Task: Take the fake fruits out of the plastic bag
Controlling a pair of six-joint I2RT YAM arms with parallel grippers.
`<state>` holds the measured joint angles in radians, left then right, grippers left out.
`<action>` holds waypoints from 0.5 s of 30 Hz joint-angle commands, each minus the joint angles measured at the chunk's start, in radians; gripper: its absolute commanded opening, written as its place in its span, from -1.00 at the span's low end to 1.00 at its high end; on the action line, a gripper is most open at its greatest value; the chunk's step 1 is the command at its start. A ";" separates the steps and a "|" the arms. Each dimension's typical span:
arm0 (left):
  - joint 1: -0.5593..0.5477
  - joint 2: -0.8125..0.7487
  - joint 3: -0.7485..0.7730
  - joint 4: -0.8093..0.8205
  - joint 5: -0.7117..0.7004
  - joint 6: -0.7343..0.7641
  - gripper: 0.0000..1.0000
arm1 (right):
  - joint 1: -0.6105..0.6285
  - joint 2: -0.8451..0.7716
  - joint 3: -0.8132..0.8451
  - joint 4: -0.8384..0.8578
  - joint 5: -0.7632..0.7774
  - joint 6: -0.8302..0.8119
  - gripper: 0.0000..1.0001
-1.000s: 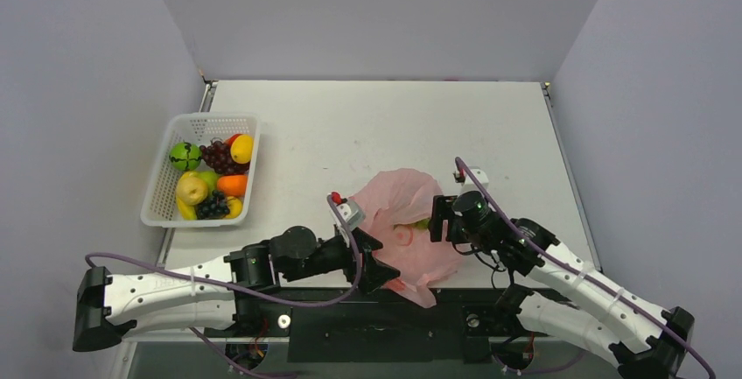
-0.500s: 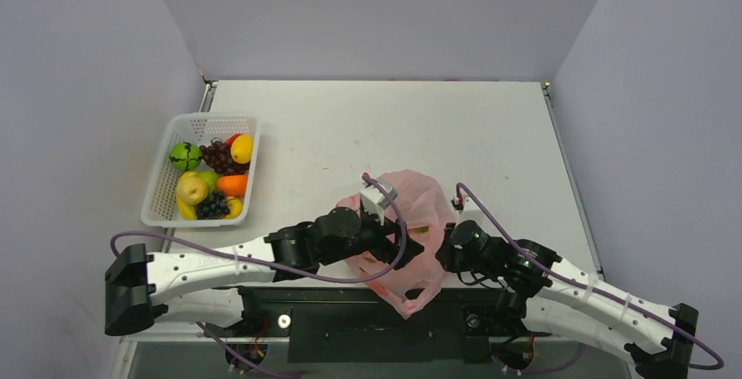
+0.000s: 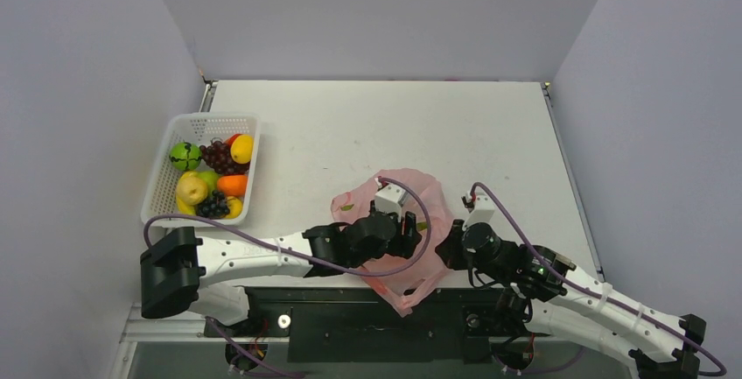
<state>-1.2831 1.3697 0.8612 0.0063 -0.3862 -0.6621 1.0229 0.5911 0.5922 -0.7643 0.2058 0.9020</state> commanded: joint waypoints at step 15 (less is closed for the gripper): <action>0.115 0.270 0.142 0.036 -0.037 -0.192 -0.29 | 0.009 0.023 0.005 0.049 0.041 -0.014 -1.00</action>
<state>-1.2118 1.5902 0.9470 0.0044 -0.4324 -0.7876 1.0229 0.6113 0.5922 -0.7559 0.2138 0.8986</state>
